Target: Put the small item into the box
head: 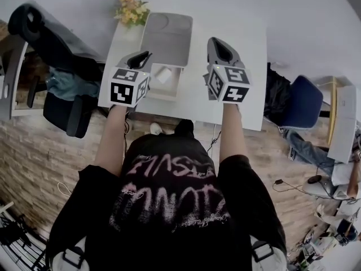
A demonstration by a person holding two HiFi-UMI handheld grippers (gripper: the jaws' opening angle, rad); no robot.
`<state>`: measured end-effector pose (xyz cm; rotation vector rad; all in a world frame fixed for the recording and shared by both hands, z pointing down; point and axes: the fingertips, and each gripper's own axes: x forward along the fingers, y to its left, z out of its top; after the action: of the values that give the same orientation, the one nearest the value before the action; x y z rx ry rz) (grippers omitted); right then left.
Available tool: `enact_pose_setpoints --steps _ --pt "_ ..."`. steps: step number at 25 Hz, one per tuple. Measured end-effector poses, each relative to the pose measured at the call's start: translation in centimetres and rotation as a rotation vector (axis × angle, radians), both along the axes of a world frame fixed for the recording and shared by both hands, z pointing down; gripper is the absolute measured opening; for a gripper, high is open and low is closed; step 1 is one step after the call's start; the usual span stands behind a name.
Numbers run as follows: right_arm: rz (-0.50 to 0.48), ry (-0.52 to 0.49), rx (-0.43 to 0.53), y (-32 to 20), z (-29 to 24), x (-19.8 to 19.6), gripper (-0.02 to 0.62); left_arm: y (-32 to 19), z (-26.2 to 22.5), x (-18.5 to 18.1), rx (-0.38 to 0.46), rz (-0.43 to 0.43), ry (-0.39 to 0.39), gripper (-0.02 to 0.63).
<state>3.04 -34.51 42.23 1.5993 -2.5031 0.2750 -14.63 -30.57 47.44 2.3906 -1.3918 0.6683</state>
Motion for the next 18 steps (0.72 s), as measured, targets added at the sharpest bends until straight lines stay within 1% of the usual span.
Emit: enact_pose_setpoints --steps 4,9,14,18 --pt "0.008 0.015 0.024 -0.1 -1.1 0.4 0.01 -0.5 -1.0 -0.5 0.028 -0.019 0.008 0.037" --pt "0.021 0.006 0.035 -0.1 -1.8 0.8 0.009 -1.3 -2.9 -0.8 0.079 -0.034 0.019 0.027" --pt "0.025 0.002 0.043 -0.2 -2.4 1.1 0.009 -2.4 -5.0 -1.4 0.135 -0.066 0.033 0.005" --pt "0.031 0.0 0.049 -0.4 -2.8 1.5 0.009 -3.1 -6.6 -1.5 0.173 -0.085 0.054 0.003"
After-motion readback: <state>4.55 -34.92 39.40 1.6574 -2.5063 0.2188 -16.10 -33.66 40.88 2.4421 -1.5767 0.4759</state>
